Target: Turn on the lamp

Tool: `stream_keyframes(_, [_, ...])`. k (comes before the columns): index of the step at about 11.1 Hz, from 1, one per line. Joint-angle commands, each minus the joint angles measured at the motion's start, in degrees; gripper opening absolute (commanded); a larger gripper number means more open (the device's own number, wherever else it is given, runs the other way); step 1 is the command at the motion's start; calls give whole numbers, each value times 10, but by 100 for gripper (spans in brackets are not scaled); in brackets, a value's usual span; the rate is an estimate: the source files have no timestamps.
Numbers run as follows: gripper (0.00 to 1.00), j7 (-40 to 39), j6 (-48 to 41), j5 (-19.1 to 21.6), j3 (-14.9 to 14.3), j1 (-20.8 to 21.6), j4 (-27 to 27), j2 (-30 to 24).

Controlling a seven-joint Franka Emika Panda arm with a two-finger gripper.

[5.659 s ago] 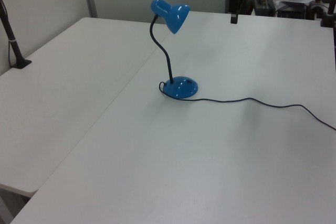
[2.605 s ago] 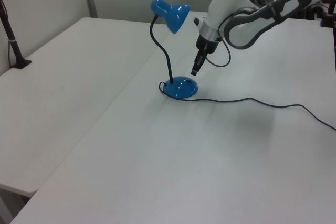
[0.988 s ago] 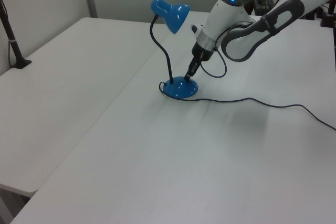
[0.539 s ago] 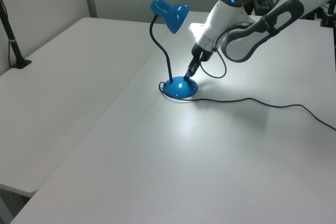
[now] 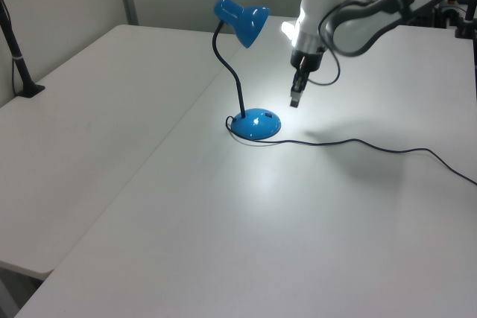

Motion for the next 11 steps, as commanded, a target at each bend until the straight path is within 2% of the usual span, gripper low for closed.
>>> stream_keyframes(1, [2,12,-93,-3,1,-2,-31,-74])
stream_keyframes(3, [5,24,-156,-4,-2,-3,-29,-110])
stream_keyframes(4, [11,30,-175,-8,-4,-3,-28,-125])
stream_keyframes(5, [12,41,-193,-18,-5,-3,-28,-141])
stream_keyframes(6, [21,51,-214,-29,-5,-4,-27,-155])
stream_keyframes(7, [34,62,-238,-33,-5,-4,-15,-168])
stream_keyframes(8, [58,62,-273,-36,-5,-11,5,-170])
stream_keyframes(10, [94,63,-307,-50,-6,-14,35,-171])
stream_keyframes(11, [100,64,-329,-50,-7,-16,47,-173])
